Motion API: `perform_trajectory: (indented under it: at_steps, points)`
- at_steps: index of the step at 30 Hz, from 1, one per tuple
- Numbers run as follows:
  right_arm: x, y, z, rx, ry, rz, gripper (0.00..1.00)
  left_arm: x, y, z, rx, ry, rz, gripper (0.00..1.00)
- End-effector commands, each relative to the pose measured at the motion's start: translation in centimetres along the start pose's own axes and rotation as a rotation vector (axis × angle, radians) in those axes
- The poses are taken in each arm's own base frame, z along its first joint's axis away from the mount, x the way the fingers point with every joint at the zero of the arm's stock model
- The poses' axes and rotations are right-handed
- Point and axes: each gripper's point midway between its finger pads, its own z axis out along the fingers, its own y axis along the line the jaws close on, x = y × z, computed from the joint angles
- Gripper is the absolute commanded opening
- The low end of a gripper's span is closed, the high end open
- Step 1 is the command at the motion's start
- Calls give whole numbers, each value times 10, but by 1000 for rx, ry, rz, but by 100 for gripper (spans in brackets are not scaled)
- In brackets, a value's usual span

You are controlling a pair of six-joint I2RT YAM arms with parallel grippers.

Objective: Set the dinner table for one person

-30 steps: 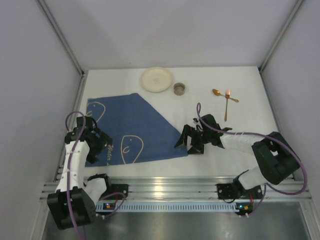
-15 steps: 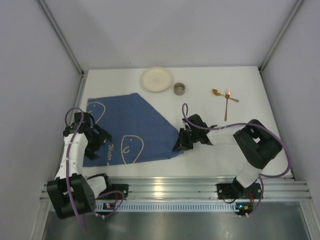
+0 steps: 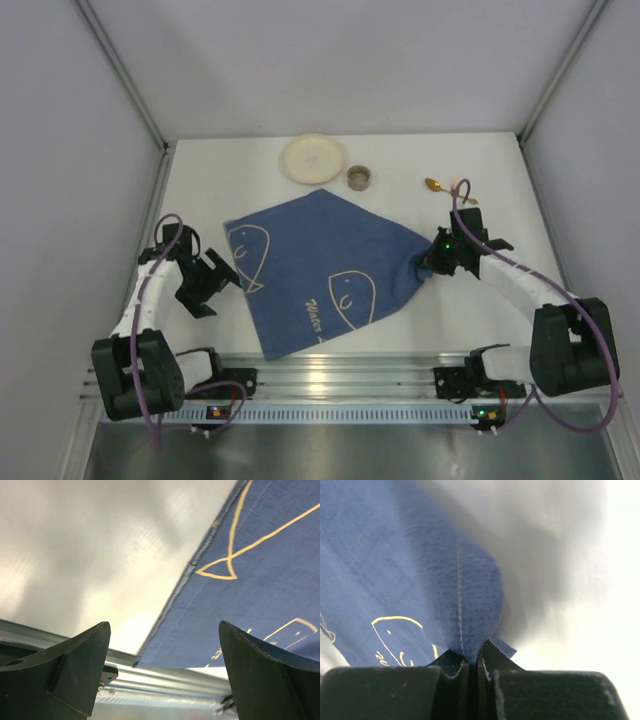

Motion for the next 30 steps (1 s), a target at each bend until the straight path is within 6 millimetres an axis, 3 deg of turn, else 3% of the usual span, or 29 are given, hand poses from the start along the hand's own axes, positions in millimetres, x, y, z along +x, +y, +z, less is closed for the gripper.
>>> perform_trajectory:
  at_steps: [1,2,5,9,17,20,26,30]
  points:
    - [16,-33,-13,122,32,-38,0,29,-19,9,57,75,114,94]
    - [22,-37,-11,127,48,-33,0,48,-28,12,51,97,223,94]
    - [35,-45,-8,142,85,-6,0,85,-45,19,36,157,299,95]
    - [39,-54,-8,166,79,-1,0,113,-39,28,31,211,321,93]
    - [39,-59,-14,189,61,-8,0,131,2,26,-72,210,368,85]
    - [39,-60,-14,191,60,-2,0,149,18,36,-64,266,351,79]
    - [37,-59,-14,193,57,-3,0,171,13,55,-23,312,373,64]
    - [36,-59,-14,193,55,-8,0,176,0,66,-23,301,411,60]
